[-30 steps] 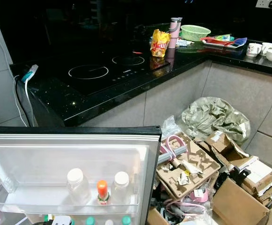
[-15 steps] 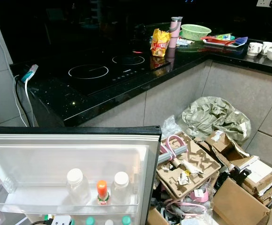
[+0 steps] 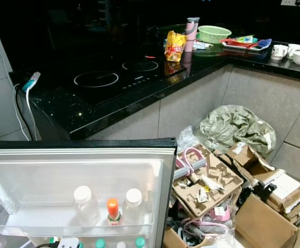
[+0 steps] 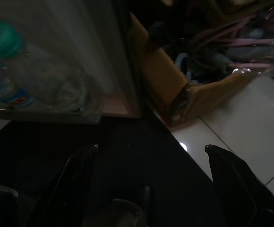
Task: Restocking fridge
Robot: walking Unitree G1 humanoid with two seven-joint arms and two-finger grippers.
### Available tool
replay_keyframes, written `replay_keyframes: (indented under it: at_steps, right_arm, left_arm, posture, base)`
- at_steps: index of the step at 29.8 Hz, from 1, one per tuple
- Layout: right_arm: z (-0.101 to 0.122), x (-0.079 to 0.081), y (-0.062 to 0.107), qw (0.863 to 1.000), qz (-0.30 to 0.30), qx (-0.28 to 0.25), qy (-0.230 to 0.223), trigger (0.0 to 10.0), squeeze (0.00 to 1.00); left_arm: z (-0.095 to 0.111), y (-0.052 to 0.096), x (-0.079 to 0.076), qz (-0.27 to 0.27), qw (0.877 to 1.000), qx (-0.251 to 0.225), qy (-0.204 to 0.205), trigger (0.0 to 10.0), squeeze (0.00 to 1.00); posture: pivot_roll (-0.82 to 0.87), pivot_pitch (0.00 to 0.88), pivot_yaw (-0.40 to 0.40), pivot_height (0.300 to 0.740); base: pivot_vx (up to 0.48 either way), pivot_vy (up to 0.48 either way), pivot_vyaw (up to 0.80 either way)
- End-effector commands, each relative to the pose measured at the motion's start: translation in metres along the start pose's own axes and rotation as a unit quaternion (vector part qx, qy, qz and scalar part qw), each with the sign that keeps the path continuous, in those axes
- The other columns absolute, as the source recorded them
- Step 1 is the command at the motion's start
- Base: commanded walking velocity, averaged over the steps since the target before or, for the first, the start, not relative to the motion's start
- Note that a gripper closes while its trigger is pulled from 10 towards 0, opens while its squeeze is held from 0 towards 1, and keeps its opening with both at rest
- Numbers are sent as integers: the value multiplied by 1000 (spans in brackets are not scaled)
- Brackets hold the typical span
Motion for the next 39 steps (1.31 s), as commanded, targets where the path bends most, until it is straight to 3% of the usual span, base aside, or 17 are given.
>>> replay_keyframes:
  at_steps: [1, 8, 13, 23, 39]
  right_arm:
    - [-6, 6, 0, 1000, 3, 7, -10, 10000, 0]
    - [-6, 8, 0, 1000, 6, 6, -10, 10000, 0]
    - [-7, 8, 0, 1000, 6, 7, -10, 10000, 0]
    - [-11, 7, 2, 1000, 2, 9, -14, 10000, 0]
    - [-8, 9, 0, 1000, 7, 5, -15, 10000, 0]
  left_arm:
    - [-4, 2, 7, 8, 1000, 9, -4, 10000, 0]
    - [-5, 3, 8, 7, 1000, 9, -5, 10000, 0]
    - [-4, 3, 7, 0, 1000, 9, -25, 10000, 0]
    - [-6, 4, 7, -1, 1000, 16, -18, 10000, 0]
    - [-5, 4, 8, 4, 1000, 9, -23, 10000, 0]
  posture:
    - [-67, 83, 32, 740]
    - [-63, 83, 30, 740]
    - [-63, 83, 30, 740]
    - [-65, 90, 36, 740]
    - [-64, 92, 35, 740]
  base:
    - [0, 480, 0]
    - [0, 480, 0]
    - [0, 0, 0]
    - [0, -463, 0]
    - [0, 0, 0]
Point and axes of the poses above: a point about 5 cm out from each wrist's last joint towards the gripper, its own y axis pointing back from the gripper into the wrist, its own z axis along the axis of the wrist's last joint, x = y × z, the point moved 6 cm from there along -y, pointing out of the wrist towards the gripper, and after that the axes turned 6 degrees about y, right-handed, at the moved point
